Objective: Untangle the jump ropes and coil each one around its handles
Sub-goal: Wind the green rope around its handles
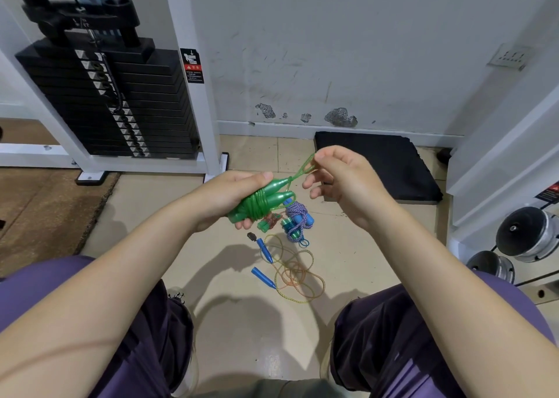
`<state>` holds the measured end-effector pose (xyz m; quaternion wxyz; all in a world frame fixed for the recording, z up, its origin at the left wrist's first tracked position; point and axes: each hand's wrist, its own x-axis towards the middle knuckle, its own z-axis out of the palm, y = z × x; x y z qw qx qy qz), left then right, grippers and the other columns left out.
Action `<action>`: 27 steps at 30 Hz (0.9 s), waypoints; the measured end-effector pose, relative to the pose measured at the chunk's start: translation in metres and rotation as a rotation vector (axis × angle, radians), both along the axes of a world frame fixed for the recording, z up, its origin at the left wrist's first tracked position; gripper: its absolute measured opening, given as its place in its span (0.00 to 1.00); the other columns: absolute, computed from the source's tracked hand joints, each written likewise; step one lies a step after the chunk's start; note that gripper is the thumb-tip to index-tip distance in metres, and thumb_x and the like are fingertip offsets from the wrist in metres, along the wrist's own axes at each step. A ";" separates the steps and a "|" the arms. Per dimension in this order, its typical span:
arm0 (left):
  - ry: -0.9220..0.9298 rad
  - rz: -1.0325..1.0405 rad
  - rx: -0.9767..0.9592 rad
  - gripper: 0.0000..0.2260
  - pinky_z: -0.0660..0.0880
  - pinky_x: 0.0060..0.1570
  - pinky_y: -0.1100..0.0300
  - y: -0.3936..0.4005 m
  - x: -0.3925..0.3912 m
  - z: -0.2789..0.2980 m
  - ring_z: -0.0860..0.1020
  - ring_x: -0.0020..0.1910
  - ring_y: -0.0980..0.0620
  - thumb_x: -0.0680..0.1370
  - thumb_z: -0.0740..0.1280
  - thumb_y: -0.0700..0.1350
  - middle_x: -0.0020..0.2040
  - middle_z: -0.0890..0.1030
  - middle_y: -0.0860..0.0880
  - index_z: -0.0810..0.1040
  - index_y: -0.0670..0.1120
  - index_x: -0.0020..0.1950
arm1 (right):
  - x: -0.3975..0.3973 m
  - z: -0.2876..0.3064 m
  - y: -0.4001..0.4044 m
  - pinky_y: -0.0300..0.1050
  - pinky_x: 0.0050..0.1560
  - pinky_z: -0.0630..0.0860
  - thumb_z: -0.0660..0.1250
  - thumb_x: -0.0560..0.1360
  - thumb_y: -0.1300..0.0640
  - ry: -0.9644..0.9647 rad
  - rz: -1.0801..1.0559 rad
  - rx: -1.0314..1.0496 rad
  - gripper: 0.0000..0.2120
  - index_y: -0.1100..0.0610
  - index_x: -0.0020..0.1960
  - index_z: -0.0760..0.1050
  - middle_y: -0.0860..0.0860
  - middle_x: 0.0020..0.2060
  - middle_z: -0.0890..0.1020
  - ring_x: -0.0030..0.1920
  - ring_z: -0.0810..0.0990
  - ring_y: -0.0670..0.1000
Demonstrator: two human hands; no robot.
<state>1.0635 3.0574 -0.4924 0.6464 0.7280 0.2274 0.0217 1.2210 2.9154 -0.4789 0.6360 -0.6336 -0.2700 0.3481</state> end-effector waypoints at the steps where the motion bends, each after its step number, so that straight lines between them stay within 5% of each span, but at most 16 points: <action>1: 0.008 -0.041 -0.032 0.20 0.70 0.28 0.60 -0.001 -0.001 0.000 0.73 0.25 0.48 0.80 0.60 0.59 0.40 0.81 0.34 0.81 0.45 0.45 | -0.002 -0.001 0.002 0.44 0.30 0.74 0.58 0.82 0.62 0.030 0.017 -0.012 0.07 0.62 0.46 0.71 0.58 0.35 0.76 0.31 0.78 0.52; 7: 0.035 -0.222 -0.036 0.22 0.71 0.26 0.60 -0.003 -0.005 -0.002 0.77 0.26 0.47 0.67 0.71 0.61 0.40 0.83 0.43 0.77 0.44 0.47 | -0.004 -0.008 0.000 0.43 0.30 0.73 0.69 0.77 0.59 -0.067 0.081 -0.039 0.11 0.59 0.40 0.69 0.56 0.27 0.75 0.26 0.73 0.52; 12: 0.009 -0.158 -0.045 0.20 0.69 0.24 0.62 0.001 -0.003 -0.004 0.75 0.25 0.47 0.73 0.71 0.59 0.40 0.82 0.42 0.77 0.42 0.49 | 0.007 -0.009 0.000 0.43 0.30 0.73 0.73 0.74 0.57 -0.335 -0.118 -0.014 0.14 0.55 0.37 0.68 0.57 0.26 0.76 0.27 0.76 0.54; 27: 0.055 -0.140 -0.003 0.15 0.67 0.22 0.61 0.007 -0.001 -0.010 0.74 0.23 0.48 0.76 0.69 0.52 0.39 0.83 0.42 0.75 0.39 0.47 | 0.030 -0.029 0.003 0.37 0.30 0.67 0.73 0.74 0.54 -0.427 -0.303 -0.107 0.15 0.61 0.39 0.71 0.59 0.28 0.77 0.24 0.74 0.45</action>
